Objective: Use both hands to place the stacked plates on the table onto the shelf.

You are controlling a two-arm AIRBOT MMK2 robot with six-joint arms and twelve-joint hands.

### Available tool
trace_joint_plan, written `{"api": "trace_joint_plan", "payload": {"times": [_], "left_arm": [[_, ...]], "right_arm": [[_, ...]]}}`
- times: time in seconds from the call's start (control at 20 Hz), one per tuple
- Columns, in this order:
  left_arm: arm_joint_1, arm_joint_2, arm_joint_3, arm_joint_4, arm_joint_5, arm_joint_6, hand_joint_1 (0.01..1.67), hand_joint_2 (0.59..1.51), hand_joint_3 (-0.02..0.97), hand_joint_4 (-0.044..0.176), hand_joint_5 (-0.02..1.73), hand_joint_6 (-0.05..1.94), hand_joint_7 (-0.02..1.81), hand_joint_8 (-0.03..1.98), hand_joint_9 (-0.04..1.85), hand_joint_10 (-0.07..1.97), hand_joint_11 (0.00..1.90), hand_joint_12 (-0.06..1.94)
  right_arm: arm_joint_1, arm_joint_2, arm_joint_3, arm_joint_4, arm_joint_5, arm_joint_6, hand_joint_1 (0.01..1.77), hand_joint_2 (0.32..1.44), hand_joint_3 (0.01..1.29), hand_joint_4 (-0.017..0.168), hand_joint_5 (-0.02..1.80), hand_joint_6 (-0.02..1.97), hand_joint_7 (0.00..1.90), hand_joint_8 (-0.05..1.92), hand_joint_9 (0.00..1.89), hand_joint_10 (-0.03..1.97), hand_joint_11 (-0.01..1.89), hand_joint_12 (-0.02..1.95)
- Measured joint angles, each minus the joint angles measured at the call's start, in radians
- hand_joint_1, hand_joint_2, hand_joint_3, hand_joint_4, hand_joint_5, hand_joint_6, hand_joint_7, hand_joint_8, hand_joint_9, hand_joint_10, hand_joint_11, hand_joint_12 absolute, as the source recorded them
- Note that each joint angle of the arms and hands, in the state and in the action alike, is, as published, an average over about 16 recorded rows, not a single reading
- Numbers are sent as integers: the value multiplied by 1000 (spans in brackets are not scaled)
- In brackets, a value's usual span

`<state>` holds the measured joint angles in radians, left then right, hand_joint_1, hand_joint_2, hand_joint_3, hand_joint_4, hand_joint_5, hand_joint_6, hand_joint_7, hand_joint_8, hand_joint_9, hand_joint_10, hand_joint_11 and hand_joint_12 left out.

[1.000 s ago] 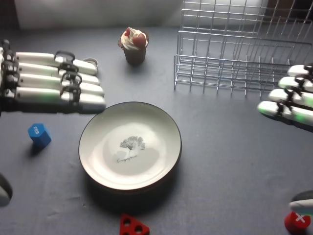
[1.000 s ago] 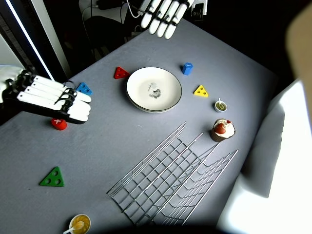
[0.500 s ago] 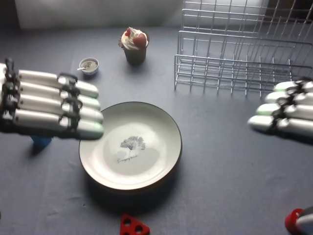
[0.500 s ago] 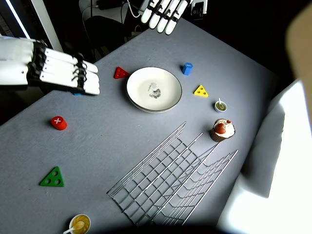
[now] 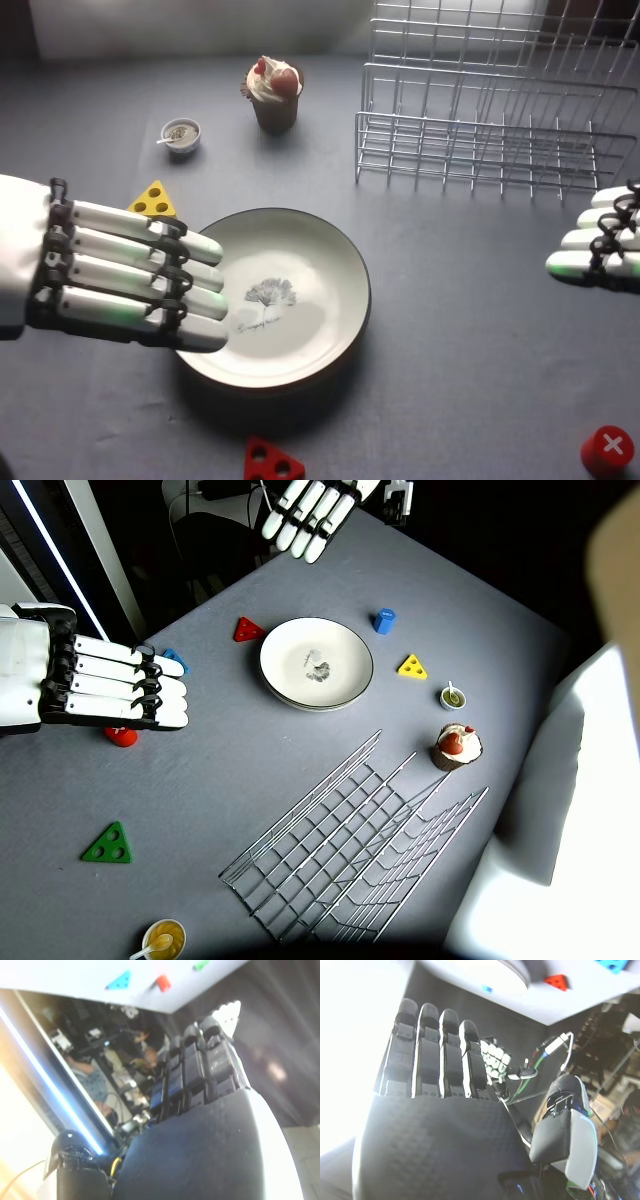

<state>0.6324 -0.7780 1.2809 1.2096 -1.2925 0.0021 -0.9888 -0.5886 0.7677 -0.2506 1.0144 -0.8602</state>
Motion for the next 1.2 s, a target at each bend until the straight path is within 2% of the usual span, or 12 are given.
{"api": "trace_joint_plan", "payload": {"times": [0.35, 0.6, 0.9, 1.2], "left_arm": [[10, -33, -34, 33, 125, 0, 24, 979, -6, -5, 122, 6, 177, 17, 169, 1, 118, 63], [22, -69, -40, 58, 207, 0, 25, 977, -6, -4, 111, 6, 165, 18, 157, 1, 112, 54], [35, -112, -16, 81, 282, 0, 24, 978, -7, -4, 105, 6, 152, 19, 145, 1, 114, 48], [43, -145, 28, 90, 334, 0, 22, 980, -6, -3, 109, 5, 150, 19, 141, 1, 116, 45]], "right_arm": [[89, -27, 16, -47, -83, 29, 17, 947, 16, 0, 290, 14, 337, 6, 330, -5, 306, 33], [155, -37, 7, -62, -155, 32, 17, 947, 16, 0, 286, 14, 340, 5, 332, -5, 309, 29], [212, -49, 3, -72, -231, 32, 17, 947, 16, 0, 284, 13, 339, 5, 336, -6, 312, 29], [250, -64, -1, -91, -280, 30, 17, 947, 16, 0, 284, 13, 335, 6, 334, -6, 312, 28]]}}
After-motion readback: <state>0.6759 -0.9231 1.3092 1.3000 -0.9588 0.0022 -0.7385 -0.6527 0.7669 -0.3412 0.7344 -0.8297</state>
